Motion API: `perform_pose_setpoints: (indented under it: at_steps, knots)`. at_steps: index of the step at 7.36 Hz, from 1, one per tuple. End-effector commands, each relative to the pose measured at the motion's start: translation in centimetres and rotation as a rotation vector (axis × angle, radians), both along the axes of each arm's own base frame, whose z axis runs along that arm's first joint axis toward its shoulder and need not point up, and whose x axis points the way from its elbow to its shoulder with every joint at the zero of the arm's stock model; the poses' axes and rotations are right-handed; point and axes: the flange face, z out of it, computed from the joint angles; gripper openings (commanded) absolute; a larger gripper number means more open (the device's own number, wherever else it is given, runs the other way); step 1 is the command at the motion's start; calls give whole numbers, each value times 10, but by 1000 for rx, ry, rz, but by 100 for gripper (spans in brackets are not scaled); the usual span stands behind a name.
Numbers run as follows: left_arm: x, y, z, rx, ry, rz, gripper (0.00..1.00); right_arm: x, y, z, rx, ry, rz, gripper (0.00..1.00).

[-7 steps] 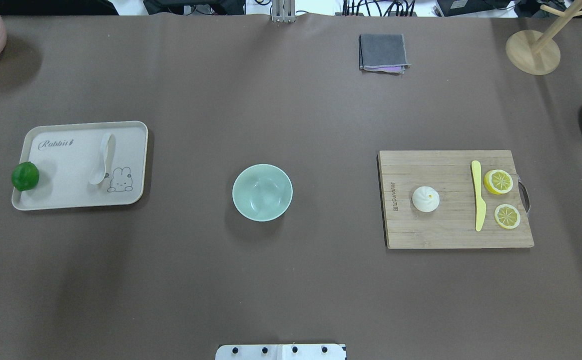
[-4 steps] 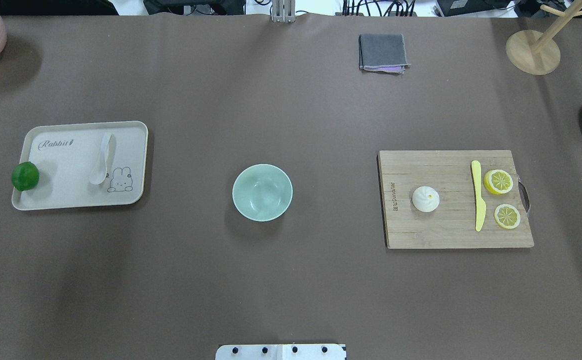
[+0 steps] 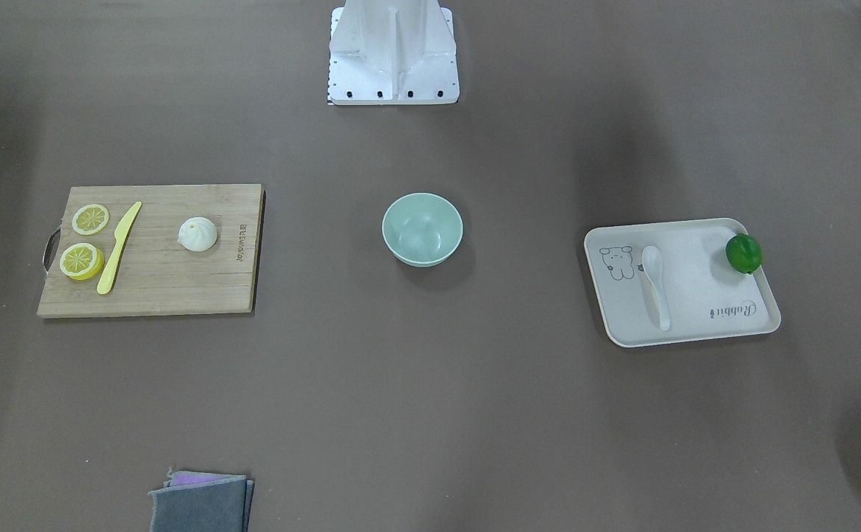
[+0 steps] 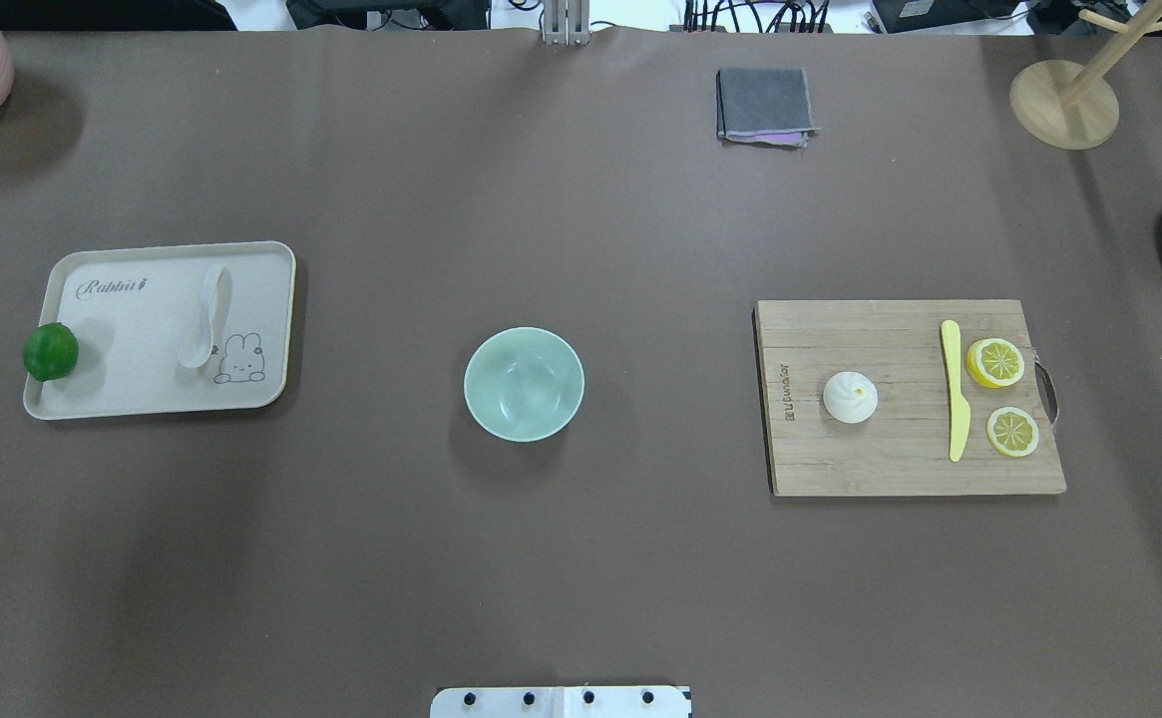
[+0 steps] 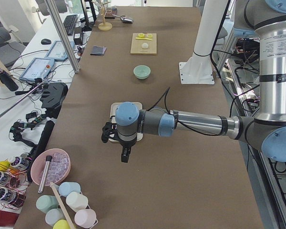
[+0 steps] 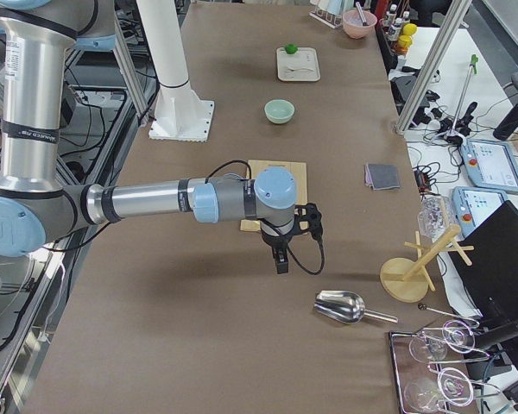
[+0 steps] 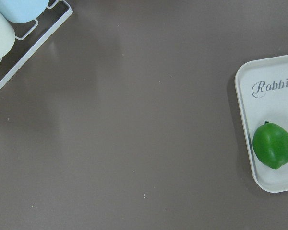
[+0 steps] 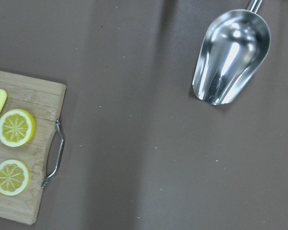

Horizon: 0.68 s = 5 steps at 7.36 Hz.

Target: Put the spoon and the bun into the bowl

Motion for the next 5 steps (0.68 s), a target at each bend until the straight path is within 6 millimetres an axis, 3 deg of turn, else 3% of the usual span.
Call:
perform_pose_setpoints:
  at_steps: [1, 2, 4, 5]
  knots:
    - [31, -26, -40, -17, 43, -78, 84, -8, 2, -30, 52, -82, -19, 100]
    - [83, -34, -57, -3, 70, -64, 98, -21, 1, -56, 98, -84, -47, 100]
    - [184, -76, -106, 25, 46, -96, 98, -57, -5, -95, 65, -96, -38, 100]
    - [254, -87, -119, -3, 24, -81, 97, -87, -11, -112, 23, -98, -38, 100]
